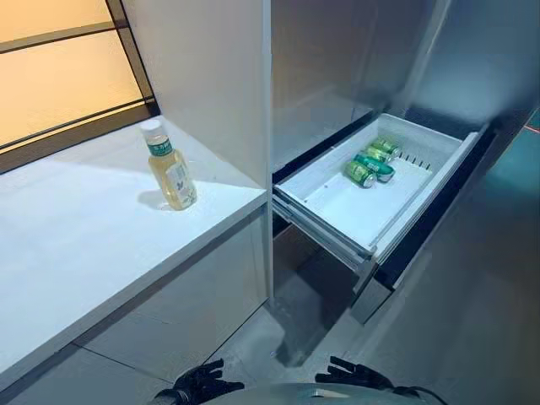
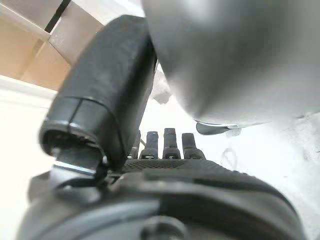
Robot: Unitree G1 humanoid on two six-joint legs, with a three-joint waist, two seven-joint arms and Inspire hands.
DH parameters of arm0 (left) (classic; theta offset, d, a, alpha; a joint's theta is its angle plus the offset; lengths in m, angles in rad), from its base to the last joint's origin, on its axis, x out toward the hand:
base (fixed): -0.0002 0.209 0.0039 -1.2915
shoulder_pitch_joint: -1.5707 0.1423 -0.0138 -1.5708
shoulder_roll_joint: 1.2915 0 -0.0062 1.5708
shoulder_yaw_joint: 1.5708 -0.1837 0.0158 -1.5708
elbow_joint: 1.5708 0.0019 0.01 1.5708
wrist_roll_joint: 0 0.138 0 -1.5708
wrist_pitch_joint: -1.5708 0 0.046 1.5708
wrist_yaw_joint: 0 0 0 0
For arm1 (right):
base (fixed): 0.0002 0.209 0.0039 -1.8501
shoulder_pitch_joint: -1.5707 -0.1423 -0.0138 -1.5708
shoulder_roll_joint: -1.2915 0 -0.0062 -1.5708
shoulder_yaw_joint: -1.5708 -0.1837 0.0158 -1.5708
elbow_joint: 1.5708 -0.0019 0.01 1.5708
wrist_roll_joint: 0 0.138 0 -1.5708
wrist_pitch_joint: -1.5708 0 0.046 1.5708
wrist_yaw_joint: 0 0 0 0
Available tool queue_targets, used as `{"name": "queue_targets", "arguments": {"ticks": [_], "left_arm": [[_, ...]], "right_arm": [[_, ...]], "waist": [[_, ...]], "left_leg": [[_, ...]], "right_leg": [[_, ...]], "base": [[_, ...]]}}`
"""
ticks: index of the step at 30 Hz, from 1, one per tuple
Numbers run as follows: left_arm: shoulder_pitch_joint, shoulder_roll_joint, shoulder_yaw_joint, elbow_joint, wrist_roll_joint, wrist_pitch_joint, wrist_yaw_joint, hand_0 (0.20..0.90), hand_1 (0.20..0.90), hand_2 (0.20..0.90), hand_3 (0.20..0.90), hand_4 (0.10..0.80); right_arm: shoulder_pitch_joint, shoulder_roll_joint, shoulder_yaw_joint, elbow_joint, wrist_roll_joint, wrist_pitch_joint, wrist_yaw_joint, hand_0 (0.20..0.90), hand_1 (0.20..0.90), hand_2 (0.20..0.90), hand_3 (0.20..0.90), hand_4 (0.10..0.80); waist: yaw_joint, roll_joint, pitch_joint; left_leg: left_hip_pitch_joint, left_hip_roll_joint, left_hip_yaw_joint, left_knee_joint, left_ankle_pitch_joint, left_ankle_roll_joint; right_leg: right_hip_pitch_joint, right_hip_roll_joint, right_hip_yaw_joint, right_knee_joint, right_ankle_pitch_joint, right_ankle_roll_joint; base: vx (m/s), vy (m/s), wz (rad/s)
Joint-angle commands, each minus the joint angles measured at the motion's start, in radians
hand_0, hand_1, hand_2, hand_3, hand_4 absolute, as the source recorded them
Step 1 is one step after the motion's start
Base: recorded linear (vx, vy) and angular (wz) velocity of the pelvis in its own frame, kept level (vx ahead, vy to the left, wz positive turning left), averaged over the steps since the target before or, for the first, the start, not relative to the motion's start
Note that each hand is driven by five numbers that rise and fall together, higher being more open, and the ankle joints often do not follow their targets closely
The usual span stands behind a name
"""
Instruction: Put drinks into fridge and close the fridge
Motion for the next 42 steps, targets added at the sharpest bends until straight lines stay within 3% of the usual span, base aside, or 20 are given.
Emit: {"name": "queue_targets", "arguments": {"ticks": [1, 8, 12, 17, 21, 24, 27, 30, 32, 34, 38, 40, 42], "left_arm": [[-0.065, 0.001, 0.003, 0.060, 0.001, -0.054, -0.020, 0.900, 0.900, 0.900, 0.900, 0.800], [-0.062, -0.001, 0.013, 0.065, -0.004, -0.076, 0.022, 0.900, 0.900, 0.900, 0.900, 0.800], [-0.075, 0.014, -0.020, 0.037, 0.147, -0.146, 0.104, 0.900, 0.900, 0.900, 0.900, 0.800], [-0.102, 0.042, -0.059, -0.020, 0.208, -0.160, 0.130, 0.900, 0.900, 0.900, 0.900, 0.800], [-0.141, 0.101, -0.100, -0.163, 0.249, -0.104, 0.010, 0.900, 0.900, 0.900, 0.900, 0.800], [-0.162, 0.166, -0.128, -0.321, 0.216, 0.029, -0.238, 0.900, 0.900, 0.900, 0.900, 0.800], [-0.190, 0.261, -0.142, -0.485, 0.118, 0.186, -0.531, 0.900, 0.900, 0.900, 0.900, 0.800], [-0.245, 0.318, -0.093, -0.699, -0.072, 0.386, -0.748, 0.900, 0.900, 0.900, 0.900, 0.800], [-0.286, 0.330, -0.039, -0.895, -0.290, 0.525, -0.808, 0.900, 0.900, 0.900, 0.900, 0.800], [-0.296, 0.310, 0.012, -1.013, -0.490, 0.556, -0.810, 0.900, 0.900, 0.900, 0.900, 0.800], [-0.287, 0.243, 0.090, -1.178, -0.841, 0.461, -0.721, 0.900, 0.900, 0.900, 0.900, 0.800], [-0.285, 0.213, 0.142, -1.234, -0.965, 0.334, -0.687, 0.900, 0.900, 0.900, 0.900, 0.800], [-0.293, 0.191, 0.178, -1.263, -0.995, 0.232, -0.658, 0.900, 0.900, 0.900, 0.900, 0.800]], "right_arm": [[-0.030, 0.002, 0.029, 0.047, -0.008, -0.001, 0.021, 0.900, 0.900, 0.900, 0.900, 0.800], [-0.029, 0.003, 0.026, 0.046, -0.011, 0.002, 0.023, 0.900, 0.900, 0.900, 0.900, 0.800], [-0.034, -0.002, 0.033, 0.045, -0.017, 0.006, 0.024, 0.900, 0.900, 0.900, 0.900, 0.800], [-0.038, -0.014, 0.045, 0.036, -0.020, 0.012, 0.024, 0.900, 0.900, 0.900, 0.900, 0.800], [-0.044, -0.040, 0.055, 0.013, -0.018, 0.029, 0.029, 0.900, 0.900, 0.900, 0.900, 0.800], [-0.041, -0.059, 0.060, -0.008, -0.019, 0.038, 0.028, 0.900, 0.900, 0.900, 0.900, 0.800], [-0.037, -0.072, 0.065, -0.016, -0.025, 0.039, 0.027, 0.900, 0.900, 0.900, 0.900, 0.800], [-0.027, -0.072, 0.061, -0.004, -0.036, 0.022, 0.026, 0.900, 0.900, 0.900, 0.900, 0.800], [-0.012, -0.066, 0.053, 0.012, -0.044, -0.002, 0.024, 0.900, 0.900, 0.900, 0.900, 0.800], [-0.002, -0.060, 0.042, 0.022, -0.050, -0.018, 0.024, 0.900, 0.900, 0.900, 0.900, 0.800], [0.017, -0.044, 0.033, 0.031, -0.035, -0.031, 0.019, 0.900, 0.900, 0.900, 0.900, 0.800], [0.031, -0.028, 0.034, 0.029, -0.032, -0.034, 0.008, 0.900, 0.900, 0.900, 0.900, 0.800], [0.042, -0.015, 0.041, 0.025, -0.031, -0.035, -0.002, 0.900, 0.900, 0.900, 0.900, 0.800]], "waist": [[-0.005, 0.003, 0.027], [-0.005, 0.001, 0.027], [-0.009, 0.004, 0.026], [-0.015, 0.012, 0.030], [-0.023, 0.029, 0.039], [-0.030, 0.043, 0.041], [-0.039, 0.057, 0.040], [-0.043, 0.066, 0.037], [-0.041, 0.070, 0.032], [-0.040, 0.070, 0.028], [-0.033, 0.063, 0.020], [-0.030, 0.056, 0.016], [-0.028, 0.048, 0.011]], "left_leg": [[0.001, -0.025, 0.010, 0.029, -0.098, 0.019], [0.000, -0.025, 0.010, 0.031, -0.097, 0.020], [0.000, -0.024, 0.011, 0.030, -0.096, 0.018], [-0.002, -0.023, 0.013, 0.030, -0.094, 0.016], [-0.007, -0.023, 0.014, 0.034, -0.092, 0.015], [-0.011, -0.023, 0.014, 0.031, -0.087, 0.016], [-0.008, -0.022, 0.017, 0.023, -0.084, 0.018], [-0.003, -0.024, 0.016, 0.019, -0.088, 0.022], [0.001, -0.026, 0.011, 0.016, -0.092, 0.026], [0.005, -0.028, 0.004, 0.014, -0.097, 0.029], [0.016, -0.030, -0.010, 0.009, -0.105, 0.031], [0.024, -0.030, -0.018, 0.008, -0.110, 0.031], [0.029, -0.029, -0.023, 0.007, -0.113, 0.031]], "right_leg": [[-0.020, -0.030, -0.062, 0.078, -0.048, 0.061], [-0.020, -0.029, -0.061, 0.078, -0.048, 0.061], [-0.021, -0.027, -0.058, 0.080, -0.049, 0.060], [-0.027, -0.026, -0.054, 0.084, -0.050, 0.061], [-0.032, -0.026, -0.047, 0.086, -0.050, 0.062], [-0.040, -0.025, -0.041, 0.090, -0.048, 0.066], [-0.044, -0.025, -0.033, 0.091, -0.045, 0.072], [-0.042, -0.027, -0.026, 0.090, -0.043, 0.076], [-0.037, -0.028, -0.023, 0.086, -0.041, 0.078], [-0.032, -0.029, -0.020, 0.082, -0.042, 0.077], [-0.019, -0.030, -0.020, 0.078, -0.047, 0.073], [-0.010, -0.030, -0.022, 0.077, -0.051, 0.069], [-0.003, -0.029, -0.022, 0.077, -0.055, 0.065]], "base": [[0.000, 0.000, 0.00], [0.000, 0.000, 0.00], [0.000, 0.000, 0.00], [0.000, 0.000, 0.00], [-0.023, 0.029, -0.03], [-0.024, 0.042, -0.01], [-0.009, 0.042, -0.01], [0.001, 0.012, -0.01], [0.016, 0.007, 0.00], [0.034, 0.007, 0.05], [0.045, -0.010, 0.02], [0.063, -0.018, -0.01], [0.063, -0.023, 0.00]]}}
